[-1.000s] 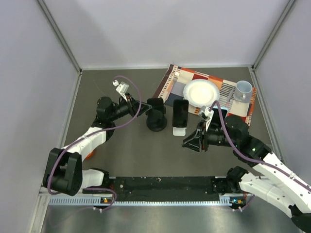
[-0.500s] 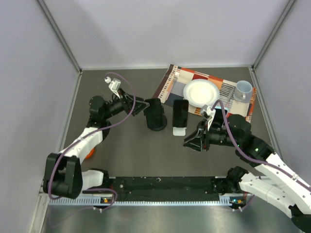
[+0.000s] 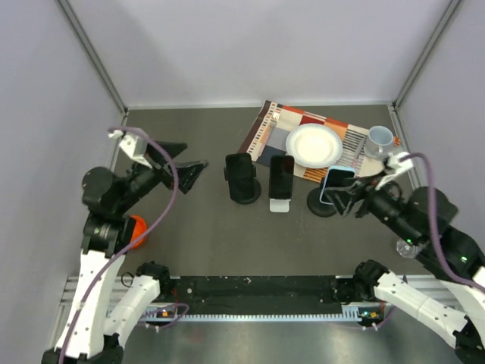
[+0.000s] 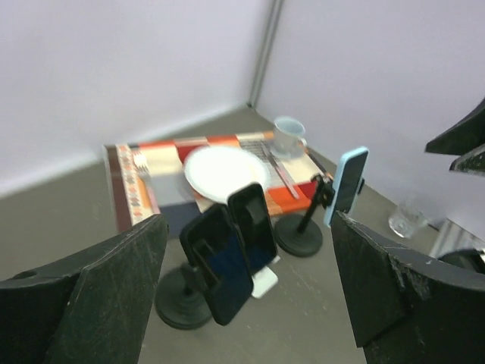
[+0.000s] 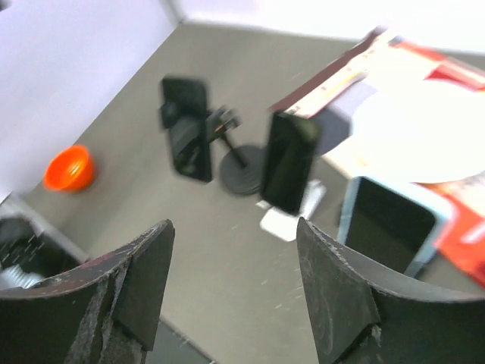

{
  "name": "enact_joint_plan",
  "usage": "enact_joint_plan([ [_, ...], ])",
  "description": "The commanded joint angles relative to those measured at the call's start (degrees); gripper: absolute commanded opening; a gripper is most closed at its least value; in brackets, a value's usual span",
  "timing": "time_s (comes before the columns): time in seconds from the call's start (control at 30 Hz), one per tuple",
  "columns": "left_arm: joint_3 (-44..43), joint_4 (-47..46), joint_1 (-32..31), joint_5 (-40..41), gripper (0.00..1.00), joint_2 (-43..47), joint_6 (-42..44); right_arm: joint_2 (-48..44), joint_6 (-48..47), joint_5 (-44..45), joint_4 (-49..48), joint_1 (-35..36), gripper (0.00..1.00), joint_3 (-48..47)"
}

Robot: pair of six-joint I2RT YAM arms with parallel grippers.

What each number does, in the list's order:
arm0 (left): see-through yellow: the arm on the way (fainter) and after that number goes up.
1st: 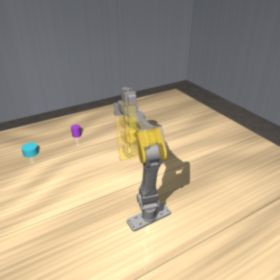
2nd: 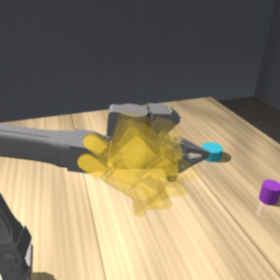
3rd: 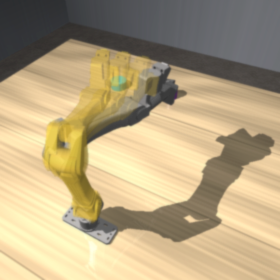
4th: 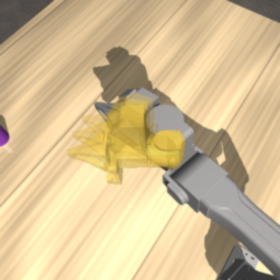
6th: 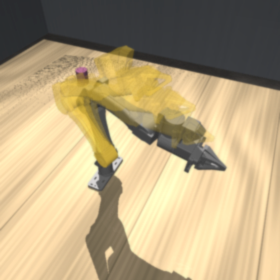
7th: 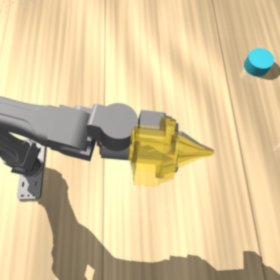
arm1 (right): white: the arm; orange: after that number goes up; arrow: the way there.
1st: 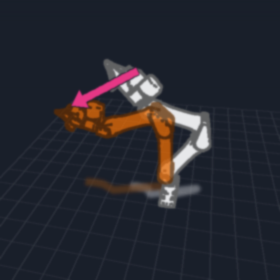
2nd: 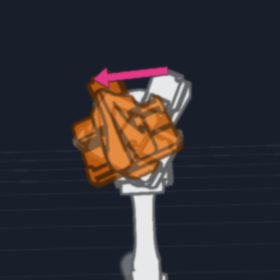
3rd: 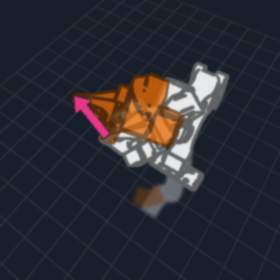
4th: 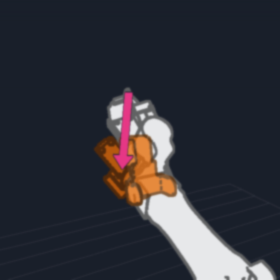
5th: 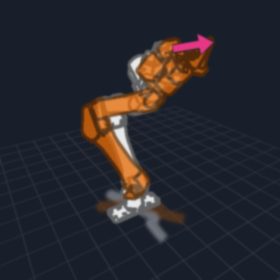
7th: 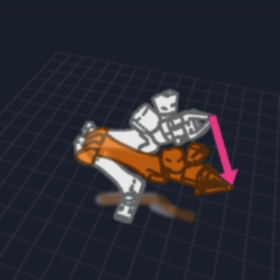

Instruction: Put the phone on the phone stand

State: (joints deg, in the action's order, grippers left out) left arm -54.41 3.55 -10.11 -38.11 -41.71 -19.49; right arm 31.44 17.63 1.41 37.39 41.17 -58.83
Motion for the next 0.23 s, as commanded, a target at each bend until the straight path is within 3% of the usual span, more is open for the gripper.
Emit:
enact_joint_plan([
  [0.0,-8.84,11.38,0.35,9.71,0.94,4.61,5.95,-2.08,-4.60,24.12,9.53,-0.39,0.68,-10.76],
  [0.2,-19.57,15.25,0.35,14.73,0.94,4.71,7.62,-4.10,-10.93,30.85,13.15,-0.39,0.73,-24.39],
])
